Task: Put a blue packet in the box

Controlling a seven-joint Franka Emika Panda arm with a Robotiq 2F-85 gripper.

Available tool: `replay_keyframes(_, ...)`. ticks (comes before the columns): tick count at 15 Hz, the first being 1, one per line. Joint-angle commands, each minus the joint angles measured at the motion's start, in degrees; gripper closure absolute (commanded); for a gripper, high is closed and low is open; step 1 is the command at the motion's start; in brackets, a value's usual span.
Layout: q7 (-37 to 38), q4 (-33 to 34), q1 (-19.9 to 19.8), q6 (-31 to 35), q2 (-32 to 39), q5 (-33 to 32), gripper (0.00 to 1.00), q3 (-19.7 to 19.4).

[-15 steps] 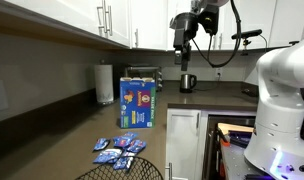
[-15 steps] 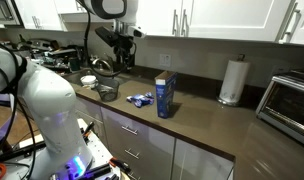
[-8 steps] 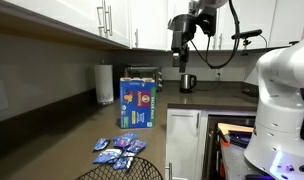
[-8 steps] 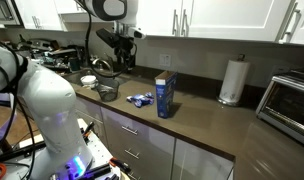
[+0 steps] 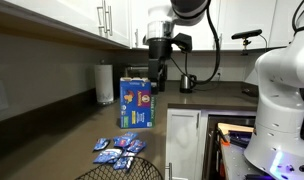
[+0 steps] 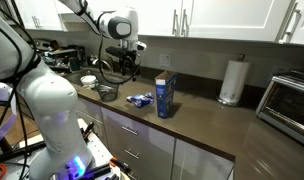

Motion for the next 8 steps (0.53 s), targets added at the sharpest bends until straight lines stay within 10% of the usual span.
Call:
replay_keyframes(1, 3.7, 6.2, -0.9, 4.4, 12.2, -6.8, 0.0, 2.6)
replay_keyframes(8, 5.3, 17.6, 0.3, 5.3, 30.7, -14.0, 0.0, 1.3)
